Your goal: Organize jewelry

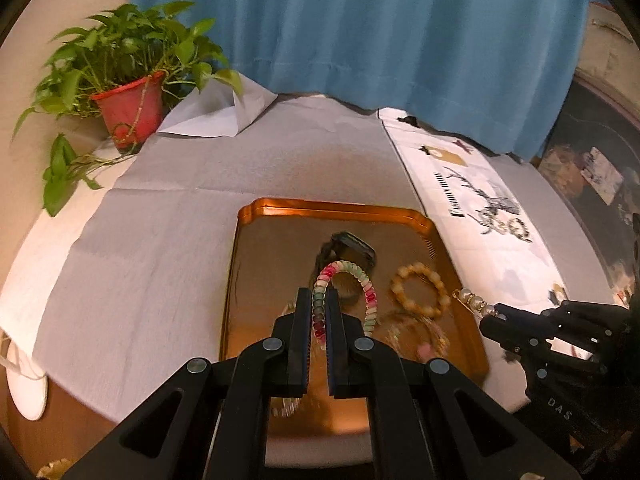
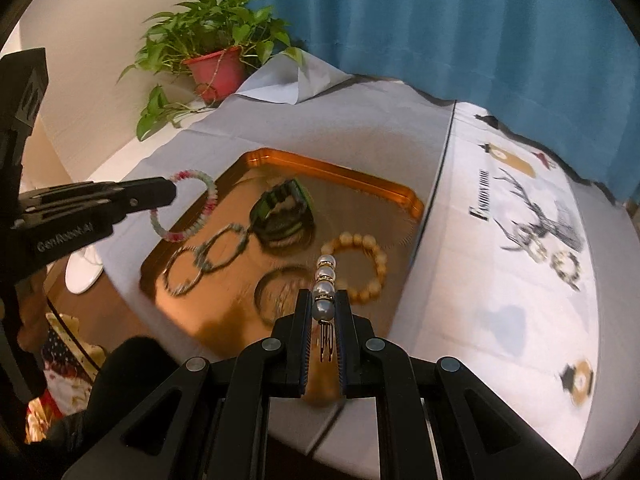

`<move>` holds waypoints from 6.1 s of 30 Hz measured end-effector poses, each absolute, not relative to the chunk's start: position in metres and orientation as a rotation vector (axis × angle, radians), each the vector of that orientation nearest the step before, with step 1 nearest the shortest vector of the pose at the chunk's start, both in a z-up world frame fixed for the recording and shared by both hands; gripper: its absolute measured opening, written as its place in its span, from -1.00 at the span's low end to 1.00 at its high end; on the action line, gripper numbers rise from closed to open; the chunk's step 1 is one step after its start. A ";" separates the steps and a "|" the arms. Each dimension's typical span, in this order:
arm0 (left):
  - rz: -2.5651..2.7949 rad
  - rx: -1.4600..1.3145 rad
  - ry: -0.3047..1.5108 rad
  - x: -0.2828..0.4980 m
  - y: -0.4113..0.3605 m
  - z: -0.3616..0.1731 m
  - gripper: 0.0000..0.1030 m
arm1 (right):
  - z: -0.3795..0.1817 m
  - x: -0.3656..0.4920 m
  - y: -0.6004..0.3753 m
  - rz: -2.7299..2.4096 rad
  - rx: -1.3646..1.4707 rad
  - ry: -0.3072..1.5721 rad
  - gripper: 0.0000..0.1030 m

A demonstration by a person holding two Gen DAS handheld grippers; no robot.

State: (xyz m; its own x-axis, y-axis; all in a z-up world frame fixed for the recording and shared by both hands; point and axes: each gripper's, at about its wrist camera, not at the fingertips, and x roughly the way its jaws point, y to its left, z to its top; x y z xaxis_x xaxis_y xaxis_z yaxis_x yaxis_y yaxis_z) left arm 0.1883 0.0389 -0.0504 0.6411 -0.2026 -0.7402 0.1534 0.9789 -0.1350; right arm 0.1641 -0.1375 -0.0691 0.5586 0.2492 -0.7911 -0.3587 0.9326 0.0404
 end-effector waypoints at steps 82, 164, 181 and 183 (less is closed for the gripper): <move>-0.137 0.102 0.793 -0.041 -0.028 -0.007 0.86 | -0.021 -0.073 -0.205 0.196 -0.068 0.764 0.37; -0.463 0.136 0.909 0.145 -0.186 0.003 -0.92 | -0.020 0.094 -0.375 0.029 0.010 0.729 -0.84; -0.404 0.029 0.835 -0.033 -0.049 0.026 -0.92 | 0.008 -0.072 -0.250 0.235 -0.087 0.711 -0.84; -0.392 0.008 0.847 -0.045 -0.039 0.019 -0.92 | 0.000 -0.084 -0.238 0.258 -0.096 0.735 -0.84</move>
